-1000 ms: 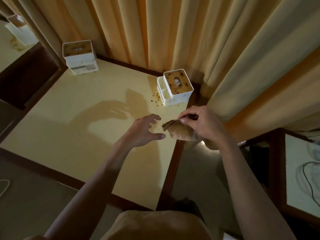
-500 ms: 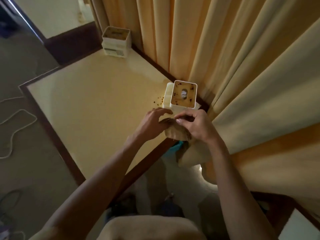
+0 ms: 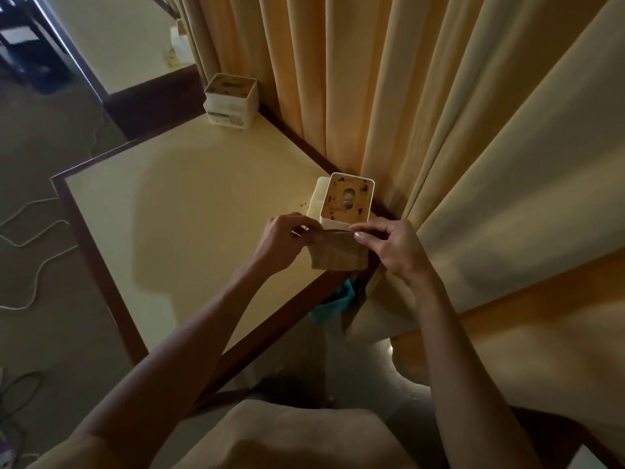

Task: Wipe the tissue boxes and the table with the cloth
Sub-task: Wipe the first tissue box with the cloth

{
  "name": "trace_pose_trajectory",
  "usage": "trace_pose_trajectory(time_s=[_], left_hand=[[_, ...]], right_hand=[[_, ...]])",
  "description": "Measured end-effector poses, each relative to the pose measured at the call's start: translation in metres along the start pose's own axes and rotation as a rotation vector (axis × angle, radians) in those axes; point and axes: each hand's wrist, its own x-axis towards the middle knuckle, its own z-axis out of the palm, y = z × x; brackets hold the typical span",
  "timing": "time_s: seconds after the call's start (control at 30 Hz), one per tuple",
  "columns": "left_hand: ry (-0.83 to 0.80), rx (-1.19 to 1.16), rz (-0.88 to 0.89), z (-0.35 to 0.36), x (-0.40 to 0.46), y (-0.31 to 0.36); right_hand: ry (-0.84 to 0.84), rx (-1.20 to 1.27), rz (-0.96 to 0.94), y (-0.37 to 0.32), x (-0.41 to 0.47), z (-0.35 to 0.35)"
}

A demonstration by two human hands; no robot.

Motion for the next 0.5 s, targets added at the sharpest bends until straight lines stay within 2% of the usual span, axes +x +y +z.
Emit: trace_pose_trajectory(time_s=[0.2, 0.37, 0.5], left_hand=[[-0.055, -0.066, -0.072, 0.004, 0.033, -0.022], [-0.036, -0.127, -0.132, 0.009, 0.070, -0.034], [-0.065, -0.076, -0.153, 0.022, 0.096, -0.043]], right_hand=[[0.017, -0.022, 0.094, 0.022, 0.027, 0.008], [0.220, -0.051, 0.173, 0.033, 0.056, 0.020], [0.311, -0.095, 0.218, 0.051, 0.079, 0.029]])
